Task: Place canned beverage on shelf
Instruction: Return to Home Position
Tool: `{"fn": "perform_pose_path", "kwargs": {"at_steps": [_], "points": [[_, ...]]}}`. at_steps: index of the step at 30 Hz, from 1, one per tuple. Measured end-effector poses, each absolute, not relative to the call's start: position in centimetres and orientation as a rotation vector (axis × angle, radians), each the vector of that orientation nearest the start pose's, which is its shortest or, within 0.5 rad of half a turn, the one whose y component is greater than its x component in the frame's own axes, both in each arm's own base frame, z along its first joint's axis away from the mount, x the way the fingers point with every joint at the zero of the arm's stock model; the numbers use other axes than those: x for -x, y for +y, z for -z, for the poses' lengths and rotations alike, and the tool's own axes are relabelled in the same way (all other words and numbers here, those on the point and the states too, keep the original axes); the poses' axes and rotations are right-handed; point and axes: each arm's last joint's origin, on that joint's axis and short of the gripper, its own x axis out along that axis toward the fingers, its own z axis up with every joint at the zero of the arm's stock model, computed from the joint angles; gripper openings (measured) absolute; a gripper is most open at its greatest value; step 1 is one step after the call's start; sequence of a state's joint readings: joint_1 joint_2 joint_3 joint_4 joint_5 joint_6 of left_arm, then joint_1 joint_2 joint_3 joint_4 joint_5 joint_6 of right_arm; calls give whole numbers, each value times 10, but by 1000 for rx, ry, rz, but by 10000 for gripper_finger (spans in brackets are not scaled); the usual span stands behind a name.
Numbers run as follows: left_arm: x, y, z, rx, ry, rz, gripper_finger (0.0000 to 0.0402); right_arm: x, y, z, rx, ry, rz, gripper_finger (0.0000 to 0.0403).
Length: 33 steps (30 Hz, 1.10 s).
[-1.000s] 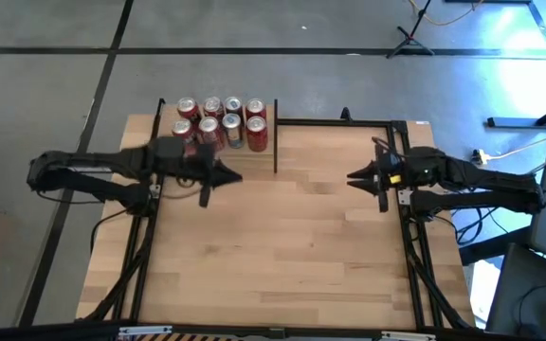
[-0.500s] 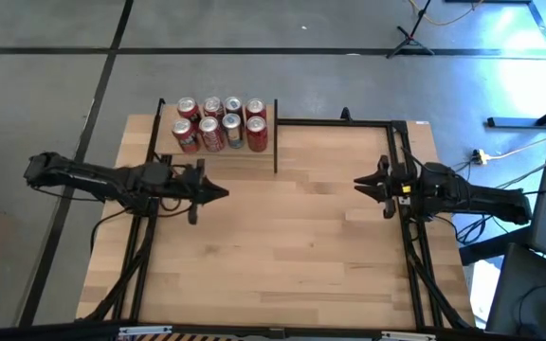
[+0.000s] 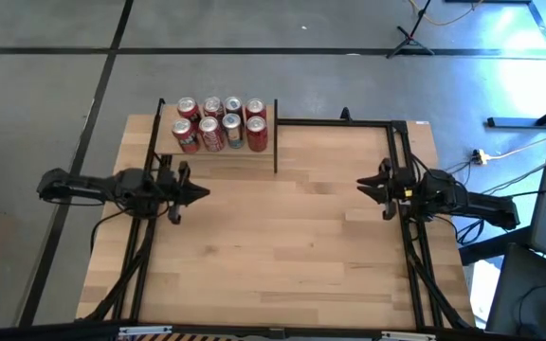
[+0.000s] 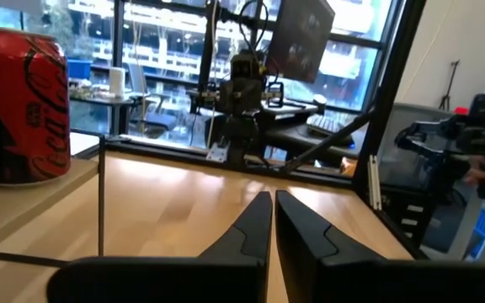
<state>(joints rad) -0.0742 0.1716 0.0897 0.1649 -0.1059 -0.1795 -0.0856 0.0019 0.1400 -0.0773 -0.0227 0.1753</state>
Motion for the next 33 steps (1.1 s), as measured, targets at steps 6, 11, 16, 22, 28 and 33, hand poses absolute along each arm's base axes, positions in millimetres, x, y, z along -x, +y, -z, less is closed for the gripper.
{"fn": "perform_pose_path", "kwargs": {"at_steps": [6, 11, 16, 22, 28, 33], "points": [[-98, -4, -174, 195, -91, -22, 11, -93, -6, -185, -175, -53, 27, 86], [-97, -4, -169, 211, -39, -36, 11, -97, -6, -170, -198, -34, 13, 86], [-98, -4, -168, 209, -29, -39, 11, -98, -7, -167, -175, -20, 48, 86], [-98, -5, -167, 203, -18, -12, 11, -99, -7, -167, -184, -12, 52, 86], [-98, -5, -167, 201, -18, -12, 11, -98, -7, -167, -184, -13, 51, 85], [-98, -5, -167, 201, -18, -12, 11, -98, -7, -167, -184, -12, 51, 85]]}}
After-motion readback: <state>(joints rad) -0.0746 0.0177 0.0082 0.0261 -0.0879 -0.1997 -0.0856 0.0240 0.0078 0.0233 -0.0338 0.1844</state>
